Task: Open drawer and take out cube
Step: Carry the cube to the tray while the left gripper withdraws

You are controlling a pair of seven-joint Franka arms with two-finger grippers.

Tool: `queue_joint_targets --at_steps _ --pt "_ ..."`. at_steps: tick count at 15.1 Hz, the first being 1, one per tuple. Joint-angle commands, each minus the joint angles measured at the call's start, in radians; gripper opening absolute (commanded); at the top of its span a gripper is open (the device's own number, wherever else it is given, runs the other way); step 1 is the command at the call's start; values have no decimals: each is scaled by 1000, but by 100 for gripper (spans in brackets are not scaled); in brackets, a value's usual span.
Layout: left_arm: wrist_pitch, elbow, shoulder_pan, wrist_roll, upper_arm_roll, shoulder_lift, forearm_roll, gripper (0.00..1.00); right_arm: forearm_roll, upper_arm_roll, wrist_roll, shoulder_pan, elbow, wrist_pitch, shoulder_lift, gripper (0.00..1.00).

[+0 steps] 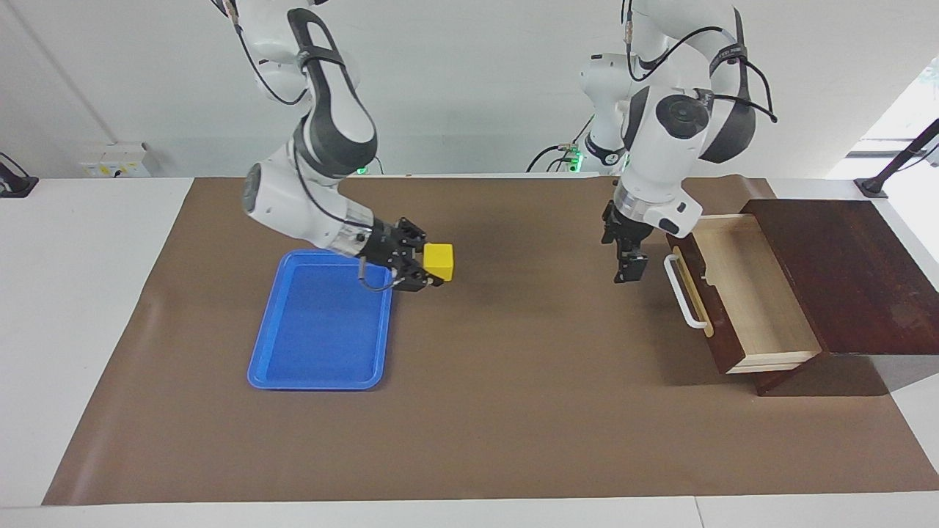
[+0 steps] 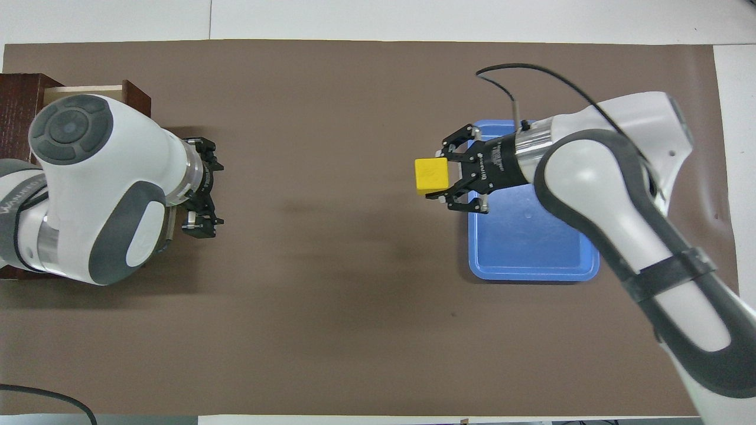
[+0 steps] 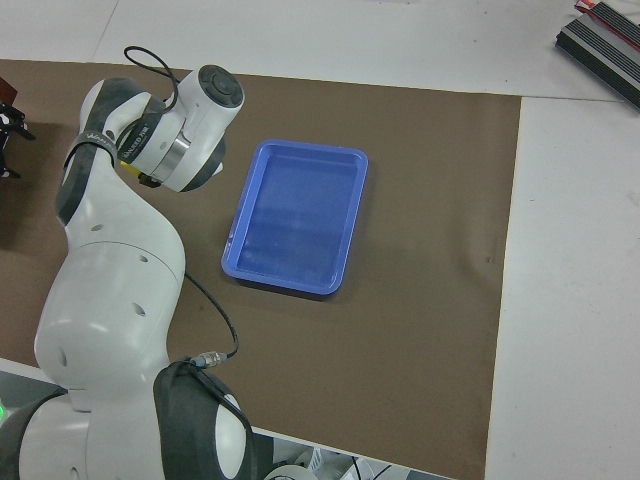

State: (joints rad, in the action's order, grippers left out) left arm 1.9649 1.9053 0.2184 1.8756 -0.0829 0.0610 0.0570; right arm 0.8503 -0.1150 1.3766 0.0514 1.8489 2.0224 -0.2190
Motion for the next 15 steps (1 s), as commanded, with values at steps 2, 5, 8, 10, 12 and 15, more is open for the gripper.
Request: queue_joint_targets --at_steps 2,5,8,10,12,15 --pt "-4 40 -123 -97 -14 -20 93 100 -135 -14 -43 -151 -4 -57 -13 0" --pt "11 43 -189 -116 -14 -20 155 100 -164 -12 -177 -228 52 -60 -42 0" --pt "46 49 -249 -122 -14 -18 171 100 -189 -12 -246 -251 52 -70 -121 0" --pt "51 49 -292 -202 -14 -17 196 100 -191 -9 -293 -277 52 -73 -155 0" --pt "54 47 -339 -242 -14 -17 198 100 -191 -9 -301 -280 50 -70 -163 0" --pt "78 51 -392 -273 -14 -17 198 100 -186 -9 -306 -271 38 -48 -181 0"
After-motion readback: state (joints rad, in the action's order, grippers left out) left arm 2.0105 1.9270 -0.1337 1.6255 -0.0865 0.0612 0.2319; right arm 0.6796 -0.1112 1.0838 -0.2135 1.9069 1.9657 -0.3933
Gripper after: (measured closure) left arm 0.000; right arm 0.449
